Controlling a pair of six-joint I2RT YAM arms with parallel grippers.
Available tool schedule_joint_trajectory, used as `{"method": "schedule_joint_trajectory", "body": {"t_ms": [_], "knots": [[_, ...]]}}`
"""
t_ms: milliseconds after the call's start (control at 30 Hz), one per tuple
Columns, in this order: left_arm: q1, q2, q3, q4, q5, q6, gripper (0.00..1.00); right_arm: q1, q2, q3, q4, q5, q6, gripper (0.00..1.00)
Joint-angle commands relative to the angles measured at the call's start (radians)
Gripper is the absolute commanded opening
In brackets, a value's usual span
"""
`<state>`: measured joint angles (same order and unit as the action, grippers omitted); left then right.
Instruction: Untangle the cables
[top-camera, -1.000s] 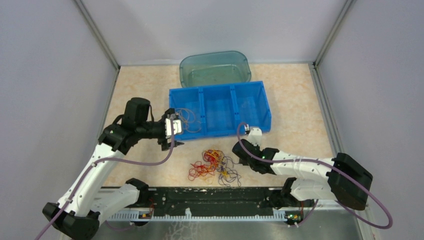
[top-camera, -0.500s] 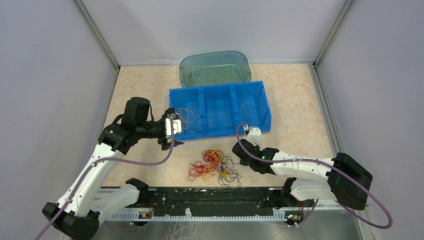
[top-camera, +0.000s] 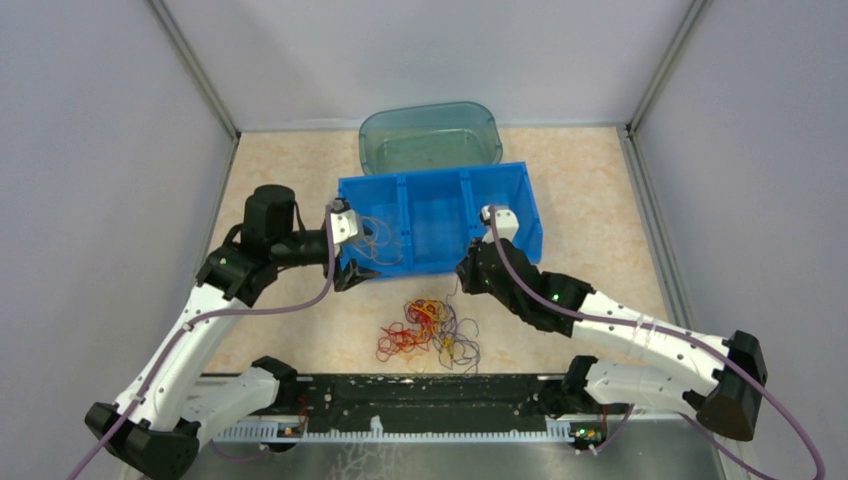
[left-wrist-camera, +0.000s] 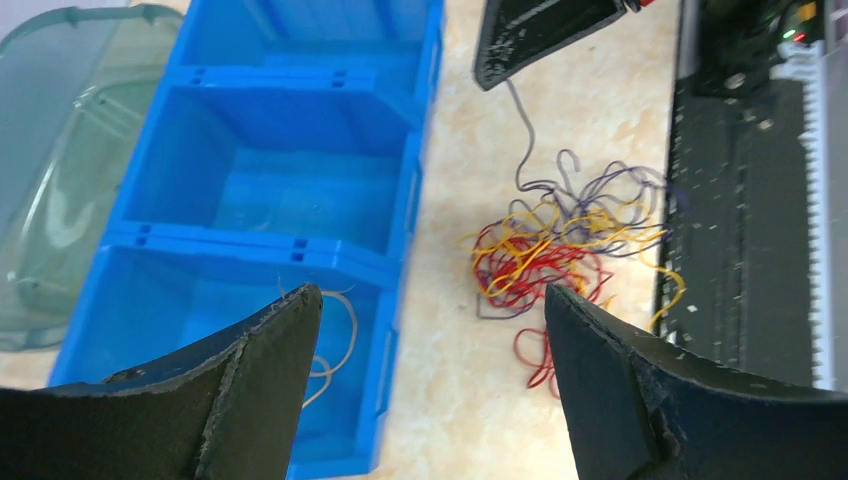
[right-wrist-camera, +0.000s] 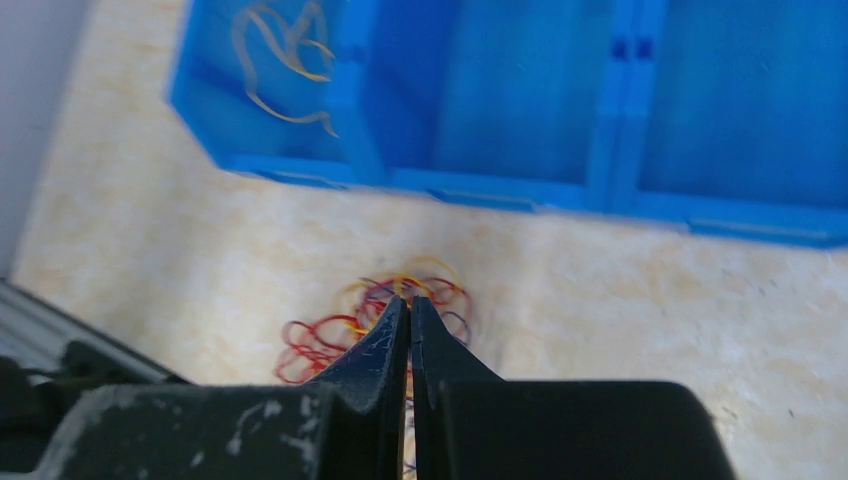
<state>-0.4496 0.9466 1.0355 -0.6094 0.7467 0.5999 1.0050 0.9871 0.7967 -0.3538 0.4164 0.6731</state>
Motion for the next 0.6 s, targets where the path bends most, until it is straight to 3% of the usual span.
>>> {"method": "schedule_joint_trajectory", "body": {"t_ms": [0,333,567], "knots": [[-0.017,0.004,0.004,0.068,0.130,-0.147,0.88,-0.008,-0.028,0.105,0.112,-0.131,-0.107,0.00],[-0.094,0.071,-0.048,0.191,0.179,-0.264,0.86,-0.008,-0.043,0.122,0.310,-0.316,-0.050,0.00],[-0.182,0.120,-0.154,0.394,0.184,-0.485,0.84,-0.008,-0.052,0.110,0.449,-0.386,0.004,0.00]]}}
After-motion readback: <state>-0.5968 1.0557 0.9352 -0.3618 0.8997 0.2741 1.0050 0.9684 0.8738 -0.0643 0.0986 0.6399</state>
